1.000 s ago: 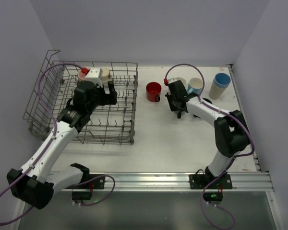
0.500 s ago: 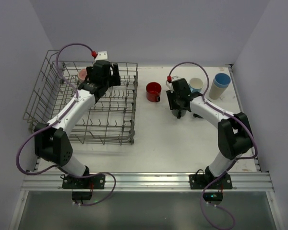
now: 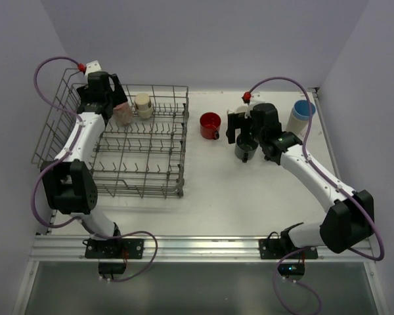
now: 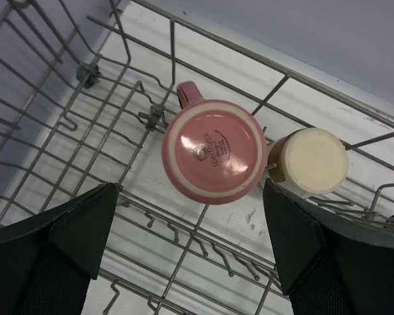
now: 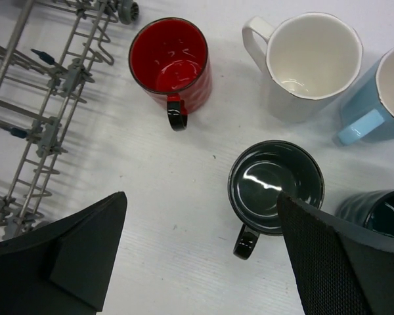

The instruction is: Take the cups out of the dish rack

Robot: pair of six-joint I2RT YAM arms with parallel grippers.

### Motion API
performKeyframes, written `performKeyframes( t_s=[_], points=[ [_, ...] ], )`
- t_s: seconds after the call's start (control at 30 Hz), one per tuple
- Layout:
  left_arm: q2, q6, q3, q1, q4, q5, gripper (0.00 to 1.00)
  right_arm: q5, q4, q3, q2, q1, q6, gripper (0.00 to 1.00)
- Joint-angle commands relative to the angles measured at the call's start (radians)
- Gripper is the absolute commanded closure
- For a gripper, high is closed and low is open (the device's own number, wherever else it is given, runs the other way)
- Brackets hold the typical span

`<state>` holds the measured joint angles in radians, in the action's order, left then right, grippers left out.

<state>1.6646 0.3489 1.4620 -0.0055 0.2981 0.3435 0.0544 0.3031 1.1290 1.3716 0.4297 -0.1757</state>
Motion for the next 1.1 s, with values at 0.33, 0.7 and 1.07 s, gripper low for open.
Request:
performKeyframes(
  t_s=[0.33,0.7,1.07],
  points=[
    [0.218,-0.060,0.170,0.006,0.003,-0.169,0.00,-0.125,-0.090,-0.031,-0.040,0.041,-0.018,0.01],
    [0.308,-0.103,0.212,0.031,0.000,-0.094,0.00,-0.120,-0.091,-0.029,-0.046,0.063,-0.011,0.01],
    [0.265,-0.100,0.130,0.032,-0.096,-0.078,0.25,-0.126,-0.094,-0.029,-0.043,0.070,-0.013,0.01]
  ],
)
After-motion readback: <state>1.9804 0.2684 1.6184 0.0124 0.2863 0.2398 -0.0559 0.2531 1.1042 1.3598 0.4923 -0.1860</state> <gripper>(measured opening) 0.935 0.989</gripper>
